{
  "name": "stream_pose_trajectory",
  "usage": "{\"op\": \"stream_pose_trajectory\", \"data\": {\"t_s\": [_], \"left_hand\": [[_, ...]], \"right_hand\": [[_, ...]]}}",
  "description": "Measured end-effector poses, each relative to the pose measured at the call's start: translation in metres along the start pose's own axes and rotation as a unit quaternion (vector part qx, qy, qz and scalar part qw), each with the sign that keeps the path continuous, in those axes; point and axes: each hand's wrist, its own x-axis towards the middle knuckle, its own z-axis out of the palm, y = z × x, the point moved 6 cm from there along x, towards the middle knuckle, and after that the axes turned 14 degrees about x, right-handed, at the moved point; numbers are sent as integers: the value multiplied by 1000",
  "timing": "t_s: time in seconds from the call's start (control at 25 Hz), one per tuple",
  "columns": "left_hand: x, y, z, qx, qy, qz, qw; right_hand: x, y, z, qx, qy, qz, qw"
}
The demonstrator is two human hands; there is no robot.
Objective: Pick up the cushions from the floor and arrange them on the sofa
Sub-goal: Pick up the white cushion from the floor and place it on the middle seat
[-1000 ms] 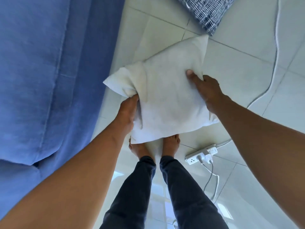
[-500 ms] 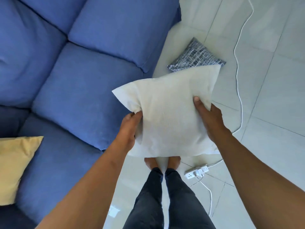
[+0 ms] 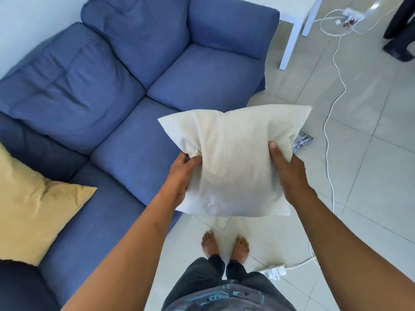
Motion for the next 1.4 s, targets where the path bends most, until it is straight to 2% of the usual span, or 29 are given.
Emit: {"op": "stream_pose_trajectory", "data": {"t_s": [0.24,0.52,0.92,1.2,1.4], "left_hand": [[-5,25,-38,-21,45,50,998],[29,41,-99,-69,111,85,988],[145,35,-224,-155,198,18,968],[184,25,-309,-197,245,-28,949],[201,9,-342,-226,293,-73,926]], "right_hand": [[6,-27,33,1,-34,-22,999],[51,-57,119,-20,-113,-32,993],[151,-50,318,-106,-195,23,975],[188,-24,448,-184,-283,100,936],[216,-8,532,-223,-342,116,905]]}}
